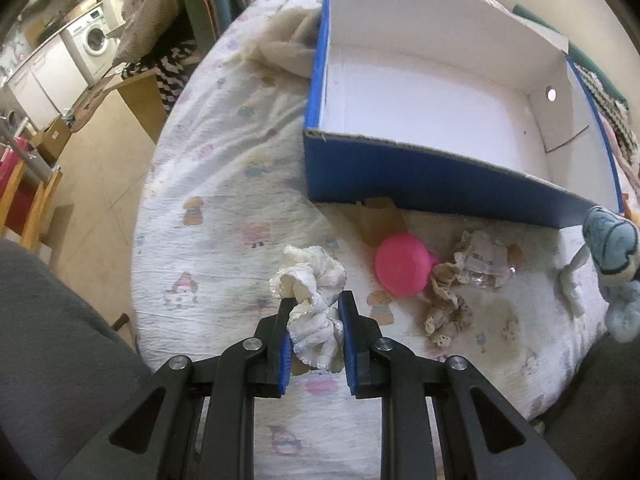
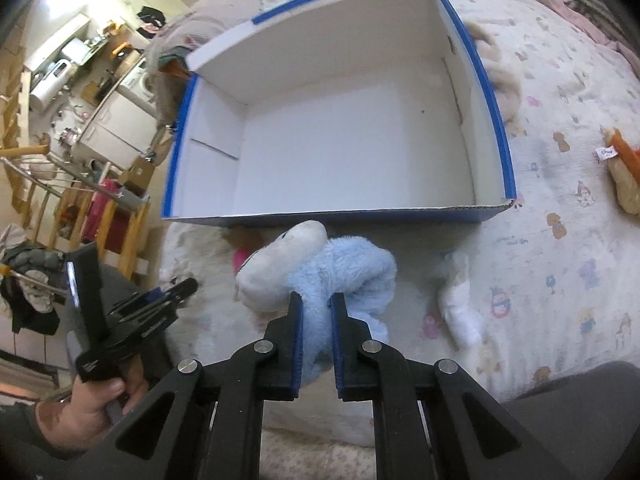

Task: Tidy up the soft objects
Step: 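Carry the scrunchie and blue plush into the box and open both tools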

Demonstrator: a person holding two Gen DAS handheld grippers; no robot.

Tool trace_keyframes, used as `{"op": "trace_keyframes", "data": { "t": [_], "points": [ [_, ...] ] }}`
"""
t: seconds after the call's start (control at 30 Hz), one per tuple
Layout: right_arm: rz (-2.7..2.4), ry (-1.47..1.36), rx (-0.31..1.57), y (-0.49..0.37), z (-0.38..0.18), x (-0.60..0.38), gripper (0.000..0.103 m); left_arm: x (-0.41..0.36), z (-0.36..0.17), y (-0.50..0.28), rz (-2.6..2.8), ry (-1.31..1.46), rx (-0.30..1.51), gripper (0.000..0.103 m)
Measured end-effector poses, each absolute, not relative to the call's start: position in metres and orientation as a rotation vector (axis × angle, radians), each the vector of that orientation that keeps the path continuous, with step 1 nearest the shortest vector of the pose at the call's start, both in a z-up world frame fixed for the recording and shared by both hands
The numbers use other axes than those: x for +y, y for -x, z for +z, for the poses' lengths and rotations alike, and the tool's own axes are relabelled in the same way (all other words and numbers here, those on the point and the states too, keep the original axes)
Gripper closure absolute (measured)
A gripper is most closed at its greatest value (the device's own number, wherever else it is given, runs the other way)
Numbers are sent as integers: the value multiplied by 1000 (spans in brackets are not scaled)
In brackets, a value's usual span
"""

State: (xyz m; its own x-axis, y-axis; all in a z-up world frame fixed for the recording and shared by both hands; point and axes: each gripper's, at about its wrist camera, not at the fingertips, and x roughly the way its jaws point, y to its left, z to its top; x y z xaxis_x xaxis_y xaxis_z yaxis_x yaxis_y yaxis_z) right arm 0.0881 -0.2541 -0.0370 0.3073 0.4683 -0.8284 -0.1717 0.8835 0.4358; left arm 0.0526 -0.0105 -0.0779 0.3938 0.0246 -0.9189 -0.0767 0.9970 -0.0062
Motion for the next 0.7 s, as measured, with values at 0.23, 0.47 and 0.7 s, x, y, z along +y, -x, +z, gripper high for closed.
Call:
{"op": "trace_keyframes", "data": {
  "t": [0.23, 0.47, 0.7],
  "points": [
    [472, -341, 1021, -82, 11, -266, 90, -5, -24, -51, 49, 82, 1020, 85],
    [365, -315, 911, -127, 38, -272, 90, -34, 28, -102, -35, -4, 902, 85],
    [333, -294, 954, -189, 18, -260, 90, -67, 20, -162, -65, -130, 949, 85]
  ]
}}
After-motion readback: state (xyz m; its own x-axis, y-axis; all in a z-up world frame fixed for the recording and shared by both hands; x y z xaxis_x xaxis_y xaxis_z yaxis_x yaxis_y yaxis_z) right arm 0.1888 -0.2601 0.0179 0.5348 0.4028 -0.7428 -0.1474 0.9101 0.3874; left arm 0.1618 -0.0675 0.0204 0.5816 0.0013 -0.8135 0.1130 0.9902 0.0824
